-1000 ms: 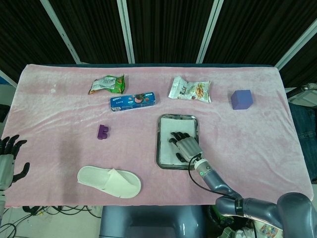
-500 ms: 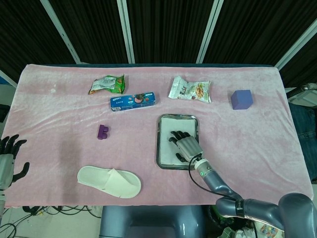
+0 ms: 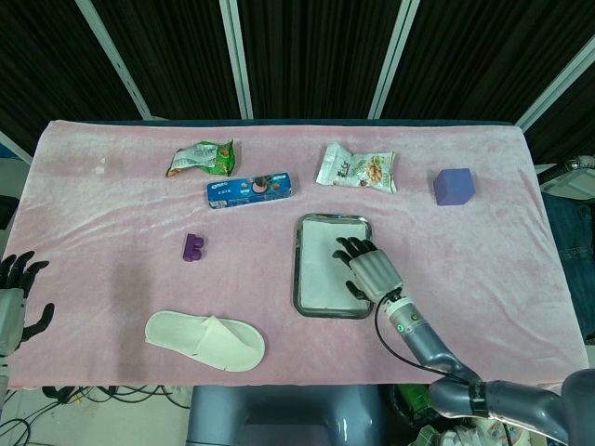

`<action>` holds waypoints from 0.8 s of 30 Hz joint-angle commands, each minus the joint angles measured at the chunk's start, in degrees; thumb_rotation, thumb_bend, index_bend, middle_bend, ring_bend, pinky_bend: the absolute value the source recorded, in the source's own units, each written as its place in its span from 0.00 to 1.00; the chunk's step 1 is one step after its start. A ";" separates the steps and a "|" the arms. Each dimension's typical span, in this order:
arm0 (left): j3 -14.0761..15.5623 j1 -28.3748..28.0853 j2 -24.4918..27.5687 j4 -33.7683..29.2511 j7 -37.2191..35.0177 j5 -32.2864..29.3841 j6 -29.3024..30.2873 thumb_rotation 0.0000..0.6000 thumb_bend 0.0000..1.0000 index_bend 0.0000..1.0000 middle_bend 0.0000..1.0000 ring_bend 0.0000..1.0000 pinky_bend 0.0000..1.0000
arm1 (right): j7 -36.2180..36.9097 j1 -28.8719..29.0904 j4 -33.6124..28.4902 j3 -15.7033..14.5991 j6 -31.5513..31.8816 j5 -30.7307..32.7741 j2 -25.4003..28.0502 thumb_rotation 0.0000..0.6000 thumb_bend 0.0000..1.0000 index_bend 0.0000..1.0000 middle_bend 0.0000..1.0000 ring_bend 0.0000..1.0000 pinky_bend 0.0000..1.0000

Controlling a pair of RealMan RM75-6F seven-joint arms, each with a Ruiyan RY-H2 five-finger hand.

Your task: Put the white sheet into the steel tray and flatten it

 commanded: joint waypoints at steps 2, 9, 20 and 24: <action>-0.02 0.14 0.01 -0.03 -0.13 0.37 0.45 1.00 0.38 0.19 0.06 0.00 0.00 | 0.92 -6.30 -8.22 -2.41 6.69 -1.01 9.19 1.00 0.29 0.25 0.09 0.11 0.18; -0.04 0.32 -0.03 -0.11 -0.16 0.94 1.11 1.00 0.38 0.19 0.06 0.00 0.00 | 7.28 -15.77 -9.52 -5.16 18.01 -4.71 16.78 1.00 0.27 0.21 0.08 0.11 0.18; -0.17 0.30 -0.23 0.06 0.10 1.00 1.25 1.00 0.38 0.19 0.06 0.00 0.00 | 16.62 -29.41 -6.71 -8.27 34.05 -10.23 18.40 1.00 0.25 0.18 0.06 0.10 0.18; -0.22 0.31 -0.11 0.10 -0.09 1.04 1.25 1.00 0.38 0.19 0.06 0.00 0.00 | 15.82 -32.72 -4.77 -9.32 38.15 -12.85 16.17 1.00 0.25 0.17 0.05 0.10 0.18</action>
